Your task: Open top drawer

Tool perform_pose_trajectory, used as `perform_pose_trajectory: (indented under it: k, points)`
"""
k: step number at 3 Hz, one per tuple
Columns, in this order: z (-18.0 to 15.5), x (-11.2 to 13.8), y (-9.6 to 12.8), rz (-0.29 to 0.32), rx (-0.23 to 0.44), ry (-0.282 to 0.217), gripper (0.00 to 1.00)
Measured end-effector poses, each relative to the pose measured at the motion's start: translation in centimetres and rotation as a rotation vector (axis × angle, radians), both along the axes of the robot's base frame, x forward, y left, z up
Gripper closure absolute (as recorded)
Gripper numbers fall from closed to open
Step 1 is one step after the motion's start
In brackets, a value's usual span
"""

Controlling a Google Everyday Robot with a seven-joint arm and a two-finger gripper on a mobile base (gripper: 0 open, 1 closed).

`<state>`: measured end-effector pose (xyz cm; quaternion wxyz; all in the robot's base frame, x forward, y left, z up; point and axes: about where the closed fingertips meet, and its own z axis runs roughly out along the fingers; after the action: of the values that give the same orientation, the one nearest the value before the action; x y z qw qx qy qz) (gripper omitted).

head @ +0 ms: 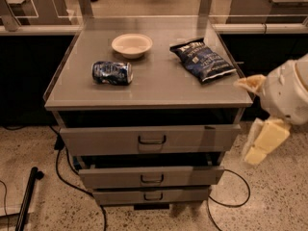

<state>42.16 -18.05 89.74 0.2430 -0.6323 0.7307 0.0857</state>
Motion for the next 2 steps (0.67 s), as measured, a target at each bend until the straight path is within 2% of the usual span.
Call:
perform_pose_trajectory:
  k: [1, 2]
  points:
    - [-4.3, -0.6, 1.3, -0.002, 0.199, -0.031, 0.0]
    - [-6.9, 0.0, 2.2, -0.056, 0.216, -0.031, 0.0]
